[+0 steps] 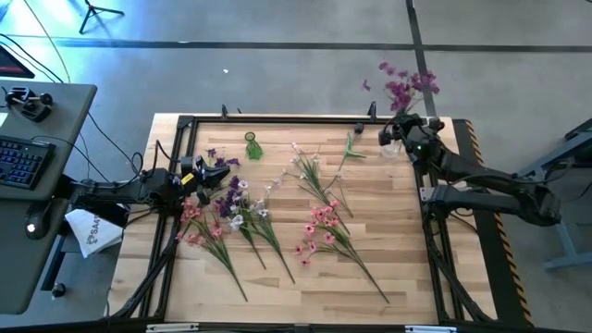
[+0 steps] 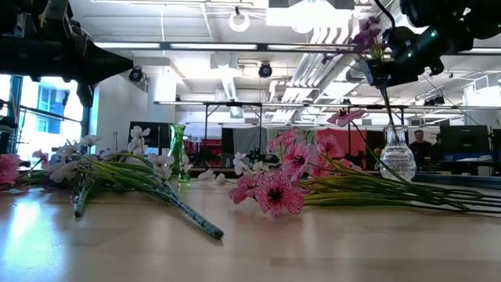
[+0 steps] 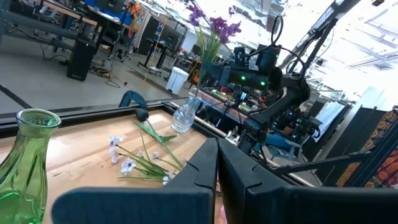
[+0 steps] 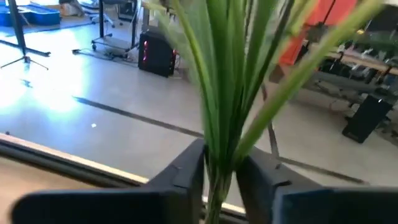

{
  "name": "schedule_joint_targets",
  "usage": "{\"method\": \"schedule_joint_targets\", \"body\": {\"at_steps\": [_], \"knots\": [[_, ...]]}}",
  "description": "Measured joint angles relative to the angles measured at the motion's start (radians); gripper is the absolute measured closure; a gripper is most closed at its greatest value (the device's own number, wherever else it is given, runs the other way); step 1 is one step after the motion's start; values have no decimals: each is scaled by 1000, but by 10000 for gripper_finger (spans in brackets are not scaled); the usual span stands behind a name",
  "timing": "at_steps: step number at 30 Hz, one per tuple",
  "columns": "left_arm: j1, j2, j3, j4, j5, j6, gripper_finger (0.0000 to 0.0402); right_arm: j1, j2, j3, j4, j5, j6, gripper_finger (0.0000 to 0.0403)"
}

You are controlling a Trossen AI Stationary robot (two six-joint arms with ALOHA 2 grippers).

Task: Sort flowers into vase by color
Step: Put the middle right purple flowers into the transparent vase, then put the middle right white flowers into the green vase

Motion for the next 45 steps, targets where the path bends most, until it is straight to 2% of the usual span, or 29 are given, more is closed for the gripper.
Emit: {"method": "schedule_joint_targets", "body": {"at_steps": [5,9,16,23,28,34,40,45], "knots": [[0,0,0,0,1,-10,401,0,0,114,-280,-12,128,244],[0,0,0,-1,1,-25,401,0,0,241,-591,-87,291,211],[0,0,0,-1,1,-25,401,1,1,497,-1040,-294,543,206],[0,0,0,-1,1,-26,401,15,8,668,-1220,-485,607,222],[0,0,0,0,1,-26,401,129,37,676,-1254,-593,664,237],[0,0,0,-1,1,-27,402,401,116,611,-1192,-610,764,258],[0,0,0,-1,28,-26,401,660,219,503,-941,-511,774,265],[0,0,0,-11,44,-26,401,772,316,341,-657,-476,757,265]]}}
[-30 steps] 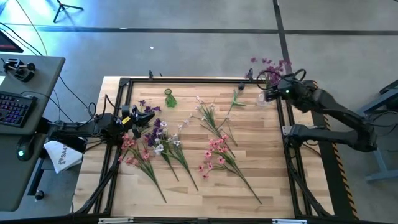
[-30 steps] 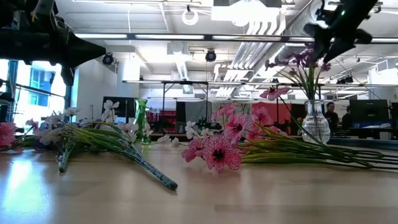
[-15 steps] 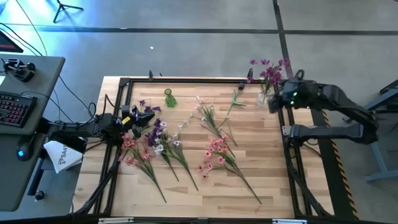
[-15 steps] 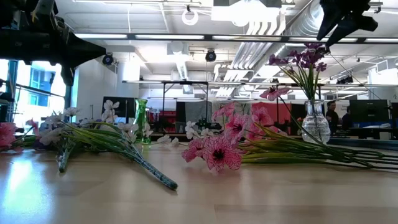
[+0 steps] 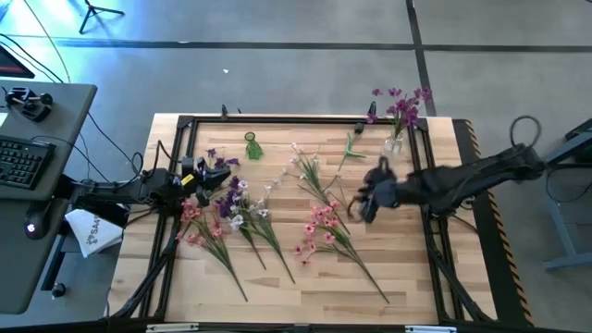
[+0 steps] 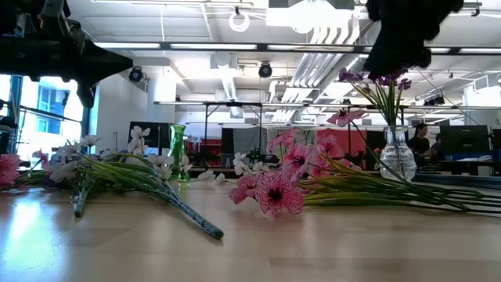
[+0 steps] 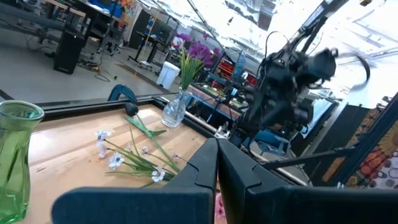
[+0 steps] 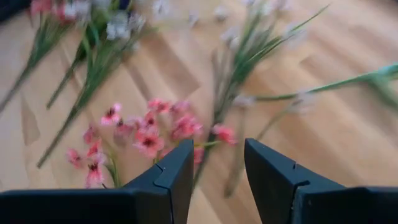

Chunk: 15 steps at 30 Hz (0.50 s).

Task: Sort flowers into vase by color
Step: Put the middle right white flowers into the green vase

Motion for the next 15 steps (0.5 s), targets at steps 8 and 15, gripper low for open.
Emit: {"method": "schedule_joint_targets", "body": {"at_steps": [8,15], "knots": [[0,0,0,-47,68,0,401,21,177,-186,340,-114,53,265],[2,0,0,-32,16,35,401,-22,279,-178,306,-91,-25,265]]}}
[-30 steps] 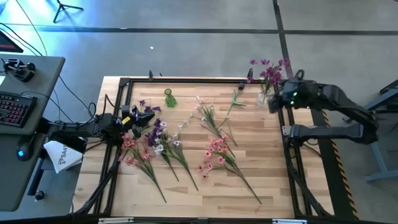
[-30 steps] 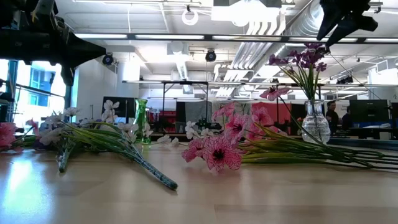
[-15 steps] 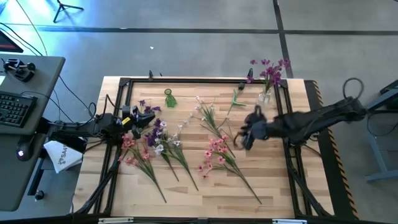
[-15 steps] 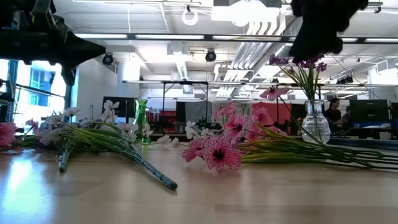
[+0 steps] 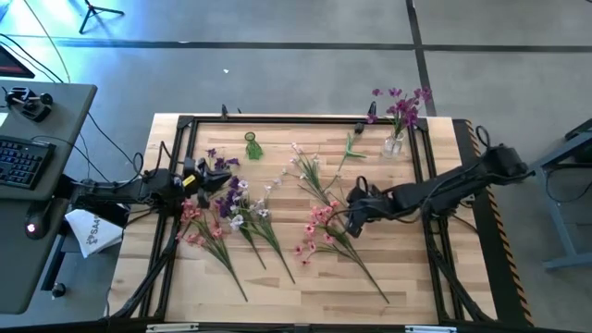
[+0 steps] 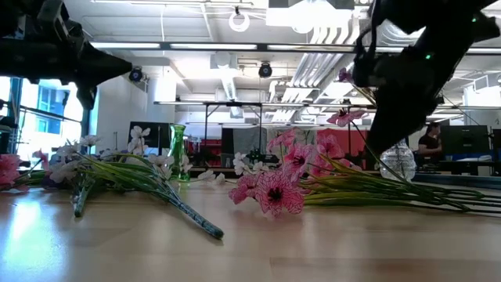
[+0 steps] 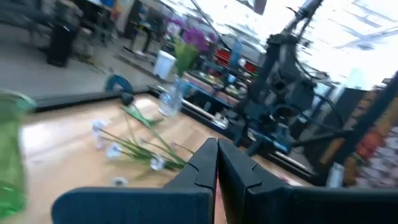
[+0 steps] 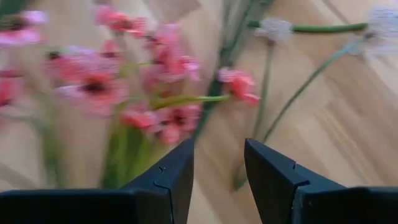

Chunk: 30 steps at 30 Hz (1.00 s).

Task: Sort flowers into vase by color
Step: Put the middle right white flowers into the green vase

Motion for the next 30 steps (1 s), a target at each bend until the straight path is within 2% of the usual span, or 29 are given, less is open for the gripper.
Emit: {"method": "schedule_joint_targets", "body": {"at_steps": [3,6,11,16,21,27,30], "knots": [[-5,0,0,5,-4,2,401,-16,65,-1,8,45,-28,265],[-30,0,0,43,44,33,401,-17,131,-2,18,120,-43,265],[-99,1,0,158,64,118,402,-18,214,0,37,144,-59,266],[-170,41,0,247,33,209,401,-16,257,3,58,152,-68,301],[-233,141,0,300,-67,228,401,-16,233,3,23,157,-71,388],[-296,294,0,375,-142,230,401,-5,154,-9,-112,226,-24,399],[-325,372,0,416,-177,238,401,33,101,-76,-50,311,71,399]]}}
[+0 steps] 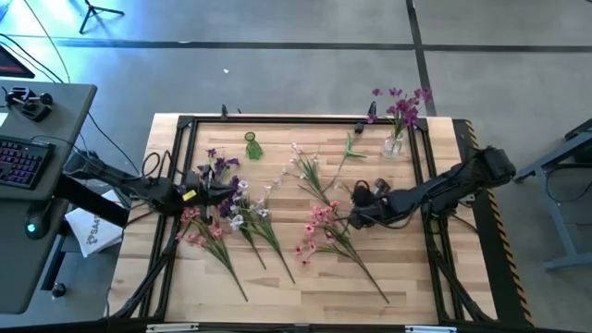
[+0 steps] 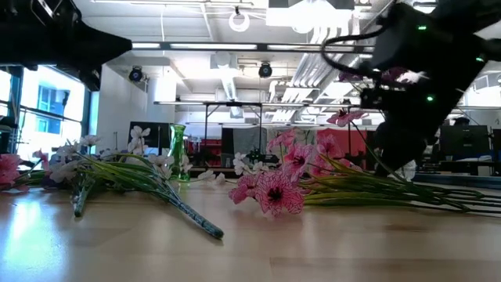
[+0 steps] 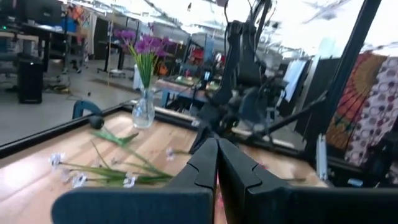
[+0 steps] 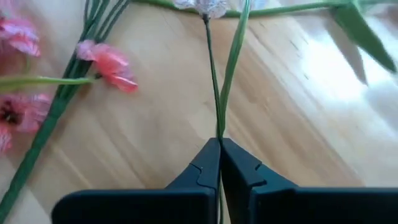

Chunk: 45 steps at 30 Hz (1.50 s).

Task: Sort flowers into vase by color
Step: Put the middle right white flowers into the green vase

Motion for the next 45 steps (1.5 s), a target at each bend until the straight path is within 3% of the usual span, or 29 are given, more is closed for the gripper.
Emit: {"method": "schedule_joint_targets", "body": {"at_steps": [4,7,13,19,24,29,35,40,45], "knots": [[-26,97,0,67,-29,14,402,80,-61,-135,292,54,45,401],[-37,169,0,145,-33,50,401,125,-75,-210,599,113,-19,402],[-37,329,3,437,36,194,401,150,-33,-233,1184,193,-409,402],[-37,532,111,503,105,278,401,149,47,-182,1515,113,-727,402],[-34,738,236,503,104,304,402,148,146,-116,1634,-10,-820,403],[-21,906,351,502,176,376,383,148,235,-36,1647,-30,-880,403],[9,1044,456,503,183,411,296,147,292,12,1646,-31,-912,403],[59,1120,528,502,174,332,214,145,295,13,1647,-30,-913,403],[90,1178,590,503,203,303,177,145,295,13,1648,-30,-908,403]]}}
